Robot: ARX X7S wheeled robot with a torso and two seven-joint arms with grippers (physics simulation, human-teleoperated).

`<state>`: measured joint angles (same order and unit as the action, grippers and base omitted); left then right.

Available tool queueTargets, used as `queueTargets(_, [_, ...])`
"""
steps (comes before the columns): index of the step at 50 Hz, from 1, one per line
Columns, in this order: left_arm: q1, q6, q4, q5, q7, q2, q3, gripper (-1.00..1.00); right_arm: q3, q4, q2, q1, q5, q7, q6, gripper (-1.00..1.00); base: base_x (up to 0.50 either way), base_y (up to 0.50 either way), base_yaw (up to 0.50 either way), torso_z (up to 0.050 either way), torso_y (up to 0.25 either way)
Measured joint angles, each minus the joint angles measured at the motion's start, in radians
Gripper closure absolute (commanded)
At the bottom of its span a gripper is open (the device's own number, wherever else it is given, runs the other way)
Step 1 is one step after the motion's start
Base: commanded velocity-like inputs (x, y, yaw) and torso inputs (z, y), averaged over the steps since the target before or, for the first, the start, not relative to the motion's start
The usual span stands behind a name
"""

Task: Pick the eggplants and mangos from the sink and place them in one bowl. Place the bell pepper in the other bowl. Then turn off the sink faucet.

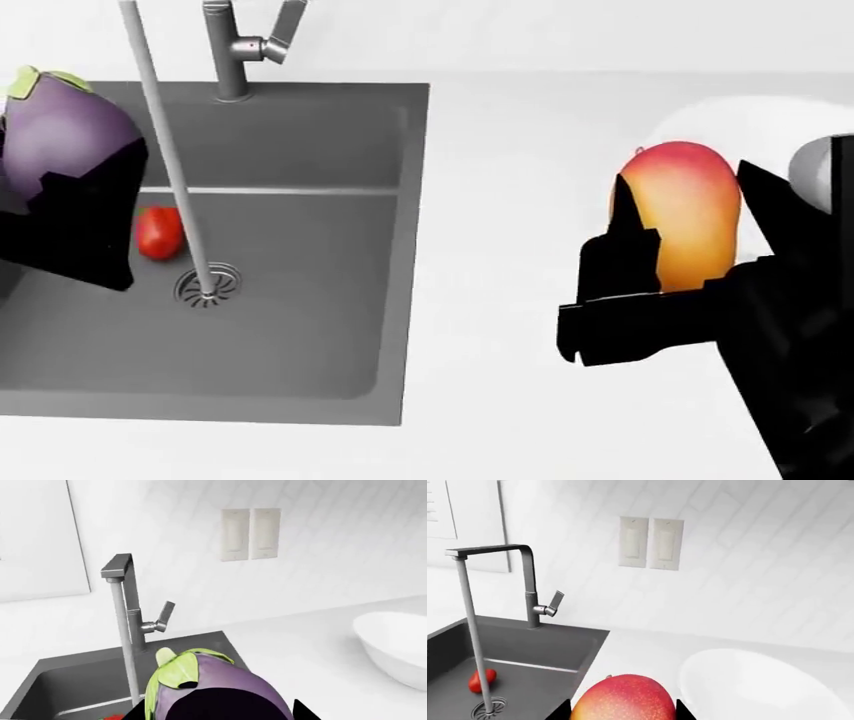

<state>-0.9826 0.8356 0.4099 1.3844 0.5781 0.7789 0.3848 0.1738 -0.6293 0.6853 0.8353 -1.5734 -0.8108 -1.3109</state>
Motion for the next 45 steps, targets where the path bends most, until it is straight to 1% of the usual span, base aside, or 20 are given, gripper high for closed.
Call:
queueTargets(16, [-0.006,-0.003,-0.006,-0.005,0.001,-0.010,0.007,1.00,0.033,-0.022,0.031,-0.029,-0.002,-0.011,0.025,1.00,0.09,-0.50,0.00,0.000,0.000])
queueTargets(27, [-0.001,-0.010,-0.009,-0.013,-0.001,-0.016,0.012,1.00,0.041,-0.032,0.057,-0.031,-0.027,-0.034,0.032,1.00,0.19,-0.50,0.00,0.000,0.001])
queueTargets(40, [-0.001,-0.015,-0.013,-0.015,-0.005,-0.020,0.015,1.00,0.036,-0.036,0.082,-0.015,-0.083,-0.090,0.043,1.00,0.31,-0.45,0.00,0.000,0.000])
queueTargets(45, [-0.001,-0.018,-0.015,-0.017,-0.008,-0.024,0.018,1.00,0.037,-0.039,0.086,-0.017,-0.079,-0.094,0.047,1.00,0.41,-0.18,0.00,0.000,0.002])
